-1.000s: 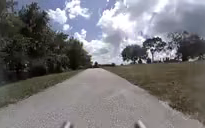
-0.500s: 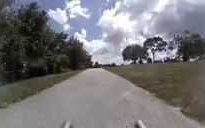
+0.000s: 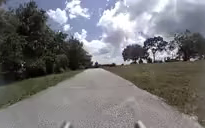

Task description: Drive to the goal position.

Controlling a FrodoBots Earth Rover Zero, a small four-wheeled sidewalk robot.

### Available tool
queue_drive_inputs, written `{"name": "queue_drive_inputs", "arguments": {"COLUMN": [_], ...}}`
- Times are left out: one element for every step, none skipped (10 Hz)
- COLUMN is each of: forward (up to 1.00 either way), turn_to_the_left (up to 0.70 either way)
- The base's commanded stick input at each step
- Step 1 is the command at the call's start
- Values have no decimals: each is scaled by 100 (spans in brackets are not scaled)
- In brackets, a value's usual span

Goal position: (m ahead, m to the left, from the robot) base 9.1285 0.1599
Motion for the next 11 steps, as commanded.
{"name": "queue_drive_inputs", "arguments": {"forward": [50,50,50,50,50,50,50,50,50,50,50], "turn_to_the_left": [0,0,0,12,23,25,25,25,23,11,0]}}
